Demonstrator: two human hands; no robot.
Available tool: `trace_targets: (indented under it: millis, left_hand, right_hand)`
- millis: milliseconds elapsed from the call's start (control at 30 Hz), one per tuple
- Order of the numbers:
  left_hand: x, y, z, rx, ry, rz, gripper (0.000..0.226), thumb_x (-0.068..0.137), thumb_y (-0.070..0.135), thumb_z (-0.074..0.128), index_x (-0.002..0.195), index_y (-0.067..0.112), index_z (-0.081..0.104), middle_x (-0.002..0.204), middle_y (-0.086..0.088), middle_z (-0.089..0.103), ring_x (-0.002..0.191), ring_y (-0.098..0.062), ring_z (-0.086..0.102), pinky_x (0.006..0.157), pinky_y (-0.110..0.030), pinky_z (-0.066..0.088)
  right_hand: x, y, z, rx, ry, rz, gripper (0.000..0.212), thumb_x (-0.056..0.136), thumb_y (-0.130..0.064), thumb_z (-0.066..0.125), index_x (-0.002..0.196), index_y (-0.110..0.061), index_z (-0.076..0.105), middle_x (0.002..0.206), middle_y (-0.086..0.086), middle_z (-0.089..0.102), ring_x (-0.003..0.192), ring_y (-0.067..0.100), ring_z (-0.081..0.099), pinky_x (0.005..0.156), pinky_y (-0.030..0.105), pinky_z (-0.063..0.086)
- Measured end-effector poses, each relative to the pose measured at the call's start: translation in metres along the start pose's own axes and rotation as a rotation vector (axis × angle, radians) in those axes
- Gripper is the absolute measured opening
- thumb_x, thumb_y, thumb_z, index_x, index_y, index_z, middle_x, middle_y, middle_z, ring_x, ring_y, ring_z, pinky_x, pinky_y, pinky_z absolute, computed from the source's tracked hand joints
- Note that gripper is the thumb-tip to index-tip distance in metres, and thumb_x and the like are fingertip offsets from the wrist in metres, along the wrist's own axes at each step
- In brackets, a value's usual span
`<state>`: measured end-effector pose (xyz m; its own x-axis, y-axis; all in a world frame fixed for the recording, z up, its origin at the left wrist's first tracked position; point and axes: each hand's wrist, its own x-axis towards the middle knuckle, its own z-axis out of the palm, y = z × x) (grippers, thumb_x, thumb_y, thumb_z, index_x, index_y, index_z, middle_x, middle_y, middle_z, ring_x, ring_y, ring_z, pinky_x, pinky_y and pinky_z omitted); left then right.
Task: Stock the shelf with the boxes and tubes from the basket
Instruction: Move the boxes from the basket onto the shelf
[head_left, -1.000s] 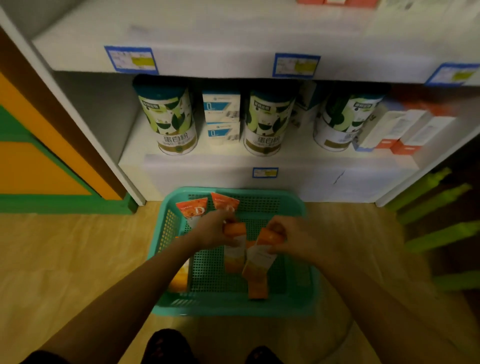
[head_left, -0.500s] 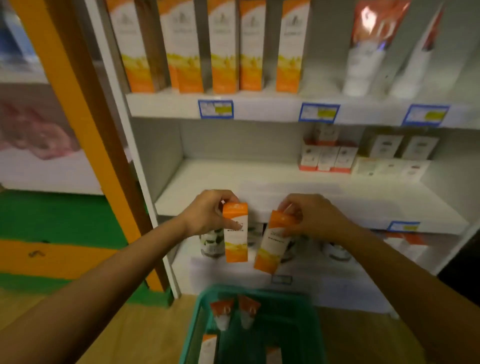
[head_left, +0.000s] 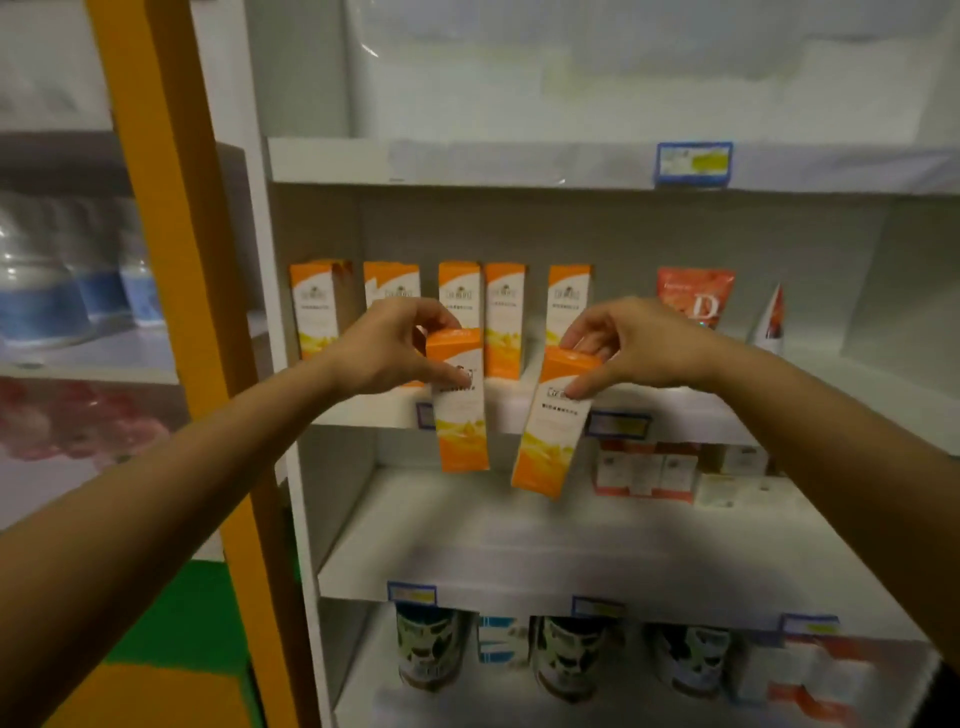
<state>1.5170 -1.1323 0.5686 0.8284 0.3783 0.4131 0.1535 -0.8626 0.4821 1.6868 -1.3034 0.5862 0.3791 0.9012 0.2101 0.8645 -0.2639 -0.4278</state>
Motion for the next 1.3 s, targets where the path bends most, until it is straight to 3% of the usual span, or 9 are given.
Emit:
trace_targets:
  millis: [133,267,467,600,733,900,1000,1133,1300]
  left_hand:
    - [0.024,0.015,-0.016,0.017,0.060,0.047,0.038,0.072,0.018,0.076,0.105,0.014,0.058,0.089,0.010,0.056,0.079,-0.003,0.056,0.064,-0.014,0.046]
    - [0.044,0.019,-0.022,0.008,0.098,0.049,0.042,0.073,0.017,0.075,0.111,0.012,0.058,0.099,0.003,0.059,0.088,-0.010,0.058,0.066,-0.013,0.047]
    - [0.064,0.022,-0.018,0.056,0.117,0.049,0.045,0.074,0.019,0.074,0.114,0.009,0.057,0.103,-0.001,0.058,0.093,-0.014,0.056,0.067,-0.013,0.046]
    - [0.074,0.022,-0.015,0.079,0.126,0.049,0.047,0.073,0.020,0.075,0.114,0.008,0.057,0.113,-0.010,0.061,0.101,-0.022,0.059,0.081,-0.028,0.050]
    - [0.082,0.022,-0.012,0.090,0.151,0.019,0.048,0.073,0.020,0.076,0.115,0.007,0.057,0.117,-0.012,0.061,0.104,-0.024,0.058,0.087,-0.032,0.051]
    - [0.089,0.021,-0.008,0.096,0.137,-0.032,0.049,0.073,0.022,0.075,0.116,0.008,0.057,0.119,-0.013,0.062,0.105,-0.024,0.059,0.093,-0.036,0.051]
    - [0.093,0.018,-0.002,0.144,0.146,-0.068,0.046,0.074,0.031,0.073,0.113,0.011,0.059,0.116,-0.010,0.064,0.108,-0.026,0.059,0.103,-0.047,0.043]
    - [0.098,0.012,0.007,0.232,0.157,-0.063,0.043,0.079,0.037,0.068,0.115,0.016,0.059,0.119,-0.006,0.062,0.118,-0.025,0.050,0.108,-0.043,0.022]
    - [0.102,0.009,0.017,0.428,0.183,-0.025,0.050,0.085,0.042,0.058,0.129,0.020,0.051,0.132,-0.009,0.050,0.131,-0.028,0.031,0.108,-0.043,0.020]
  right_hand:
    - [0.020,-0.009,-0.033,-0.033,0.101,0.019,0.047,0.068,-0.018,0.079,0.110,-0.017,0.059,0.108,0.003,0.064,0.101,0.019,0.061,0.094,0.038,0.051]
    - [0.044,-0.011,-0.043,-0.094,0.230,0.037,0.047,0.065,-0.020,0.082,0.107,-0.016,0.063,0.103,0.003,0.064,0.097,0.018,0.060,0.092,0.036,0.050]
    - [0.070,-0.004,-0.031,-0.128,0.263,0.059,0.044,0.070,-0.016,0.077,0.112,-0.014,0.061,0.115,0.007,0.060,0.098,0.018,0.054,0.090,0.033,0.047]
    - [0.076,-0.001,-0.023,-0.171,0.337,0.067,0.044,0.075,-0.017,0.073,0.117,-0.014,0.060,0.121,0.008,0.057,0.110,0.025,0.056,0.094,0.037,0.048]
    - [0.074,0.002,-0.017,-0.294,0.380,0.033,0.045,0.078,-0.024,0.071,0.120,-0.020,0.055,0.122,0.004,0.059,0.110,0.024,0.057,0.092,0.044,0.050]
    - [0.069,0.002,-0.017,-0.351,0.440,-0.001,0.050,0.082,-0.034,0.064,0.128,-0.021,0.048,0.132,0.003,0.050,0.120,0.024,0.049,0.095,0.044,0.047]
    - [0.064,0.002,-0.018,-0.387,0.454,-0.020,0.051,0.083,-0.035,0.062,0.129,-0.021,0.046,0.137,0.004,0.043,0.125,0.024,0.043,0.094,0.041,0.044]
    - [0.056,0.003,-0.019,-0.409,0.450,-0.018,0.051,0.084,-0.035,0.061,0.130,-0.021,0.045,0.140,0.004,0.040,0.126,0.023,0.041,0.094,0.039,0.043]
    - [0.046,0.007,-0.014,-0.417,0.415,0.003,0.047,0.085,-0.034,0.061,0.128,-0.020,0.047,0.139,0.005,0.042,0.126,0.023,0.041,0.095,0.038,0.042]
